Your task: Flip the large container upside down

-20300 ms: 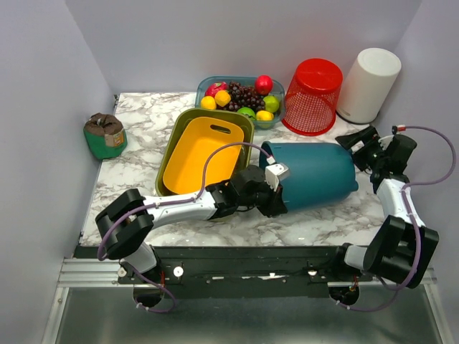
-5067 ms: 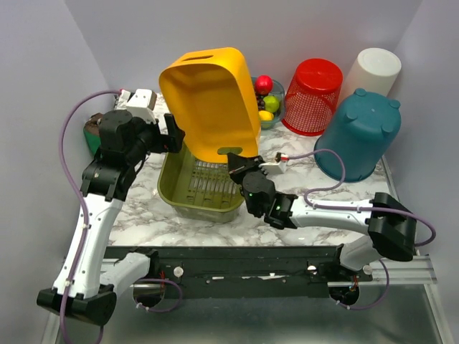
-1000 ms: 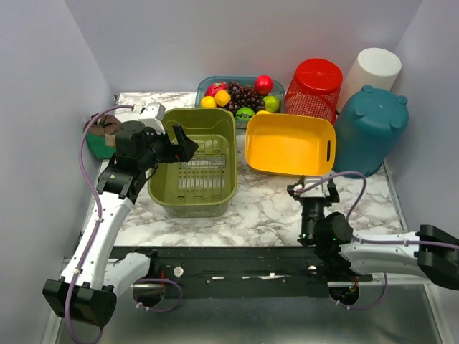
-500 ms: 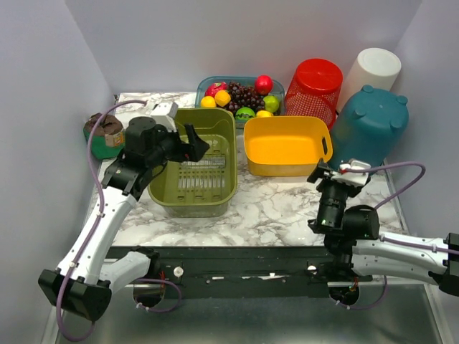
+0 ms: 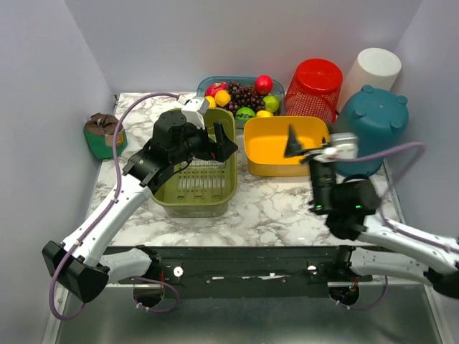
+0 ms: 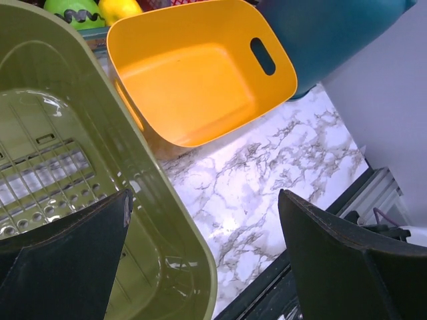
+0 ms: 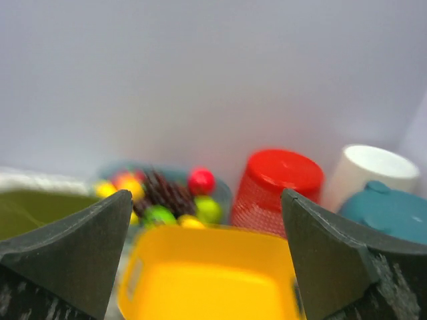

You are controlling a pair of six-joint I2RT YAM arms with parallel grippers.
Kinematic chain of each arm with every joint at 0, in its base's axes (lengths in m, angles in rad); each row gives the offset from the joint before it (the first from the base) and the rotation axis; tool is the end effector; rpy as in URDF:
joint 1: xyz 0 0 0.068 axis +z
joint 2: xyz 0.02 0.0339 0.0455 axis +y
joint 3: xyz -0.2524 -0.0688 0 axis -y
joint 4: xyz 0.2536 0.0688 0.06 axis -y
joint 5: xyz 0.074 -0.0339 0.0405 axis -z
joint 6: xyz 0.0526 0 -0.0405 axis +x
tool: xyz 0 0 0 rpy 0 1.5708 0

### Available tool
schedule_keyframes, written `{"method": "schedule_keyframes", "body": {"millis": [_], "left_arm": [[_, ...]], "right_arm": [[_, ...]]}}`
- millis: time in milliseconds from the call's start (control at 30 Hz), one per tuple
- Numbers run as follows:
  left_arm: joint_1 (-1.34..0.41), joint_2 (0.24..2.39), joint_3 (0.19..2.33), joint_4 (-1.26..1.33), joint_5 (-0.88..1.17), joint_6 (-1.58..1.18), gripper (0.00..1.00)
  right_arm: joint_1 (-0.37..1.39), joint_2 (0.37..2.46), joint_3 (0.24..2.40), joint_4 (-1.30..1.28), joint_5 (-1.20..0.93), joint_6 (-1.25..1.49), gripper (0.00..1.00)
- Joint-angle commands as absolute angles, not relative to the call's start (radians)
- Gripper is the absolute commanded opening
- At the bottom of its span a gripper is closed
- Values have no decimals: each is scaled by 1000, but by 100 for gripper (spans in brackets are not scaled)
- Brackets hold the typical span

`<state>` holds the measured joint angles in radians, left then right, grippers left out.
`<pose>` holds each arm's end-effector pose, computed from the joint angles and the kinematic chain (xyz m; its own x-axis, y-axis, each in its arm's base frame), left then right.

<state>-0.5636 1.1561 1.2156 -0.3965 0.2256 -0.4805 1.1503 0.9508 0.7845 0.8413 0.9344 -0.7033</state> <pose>0.2356 -0.1628 0.3781 -0.5710 -0.1721 -0.8027 0.4908 0.7123 -0.5018 0.1266 0.1795 0.4019 0.3797 -0.0925 -0.9205 -0.0533 0.9911 -0.1216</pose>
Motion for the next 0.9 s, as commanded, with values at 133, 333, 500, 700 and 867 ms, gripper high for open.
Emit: {"method": "schedule_keyframes", "body": {"millis": [133,333,500,700,867], "left_arm": [[-642,1251,1271,-356,224,-534,99],[-692,1455,1403,-402,135,-595,99],[-698,1598,1532,-425,92,-640,99],[-729,1853,1811,-529,35,-667,99],[-704,1939,1798,-526,8,-712,99]], "right_arm": [[740,843,1073,-118,623,230,100],[352,861,1014,-410,226,537,92],[298,807,887,-387,161,569,91],[298,755,812,-376,140,617,91],[298,713,756,-382,140,618,91]]}}
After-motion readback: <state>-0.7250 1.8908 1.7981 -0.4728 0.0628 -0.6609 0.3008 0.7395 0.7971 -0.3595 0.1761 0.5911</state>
